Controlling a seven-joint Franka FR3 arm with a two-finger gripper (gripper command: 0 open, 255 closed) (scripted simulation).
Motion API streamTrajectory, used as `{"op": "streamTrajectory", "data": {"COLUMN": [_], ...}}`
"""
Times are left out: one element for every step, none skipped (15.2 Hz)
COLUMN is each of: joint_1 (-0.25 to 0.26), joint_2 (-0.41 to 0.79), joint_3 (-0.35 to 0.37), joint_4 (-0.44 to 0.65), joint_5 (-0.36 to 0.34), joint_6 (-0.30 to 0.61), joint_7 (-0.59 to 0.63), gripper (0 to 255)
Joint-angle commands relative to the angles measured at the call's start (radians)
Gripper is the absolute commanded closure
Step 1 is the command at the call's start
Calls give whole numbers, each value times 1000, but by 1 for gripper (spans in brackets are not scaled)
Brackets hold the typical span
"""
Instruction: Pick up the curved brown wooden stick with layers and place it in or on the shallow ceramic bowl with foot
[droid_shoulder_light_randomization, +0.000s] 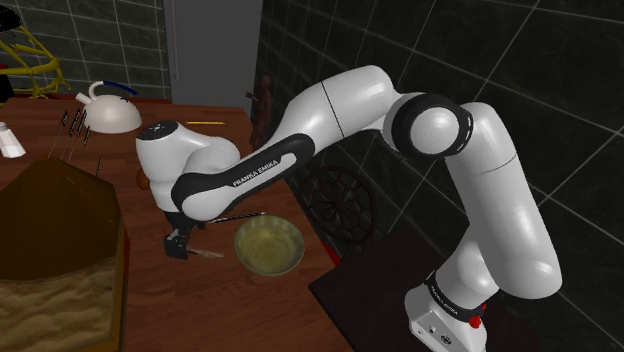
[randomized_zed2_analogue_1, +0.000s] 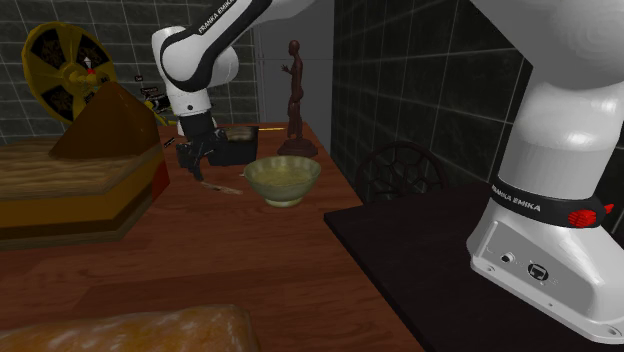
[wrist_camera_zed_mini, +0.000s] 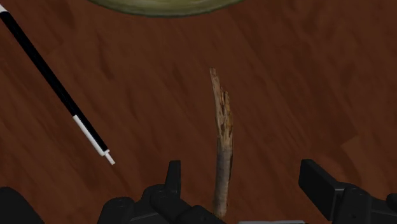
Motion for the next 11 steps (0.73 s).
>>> {"op": "streamTrajectory", "data": {"joint_1": [5,6,6,7,7,8,8,8,8,8,8], "joint_2": [20,27,34,42,49,53,53,53,53,53,53], "joint_3": [-5,-8,-10,-13,-15,-17,-17,-17,-17,-17,-17], "joint_4": [8,6,5,3,2,1,2,2,2,2,2], "joint_5": [-6,-9,-12,-15,-18,-19,-19,-19,-19,-19,-19], "joint_6": [11,20,29,37,46,51,51,51,51,51,51], "joint_7": [1,3,4,6,7,8,8,8,8,8,8], "gripper": [0,0,0,0,0,0,0,0,0,0,0]}}
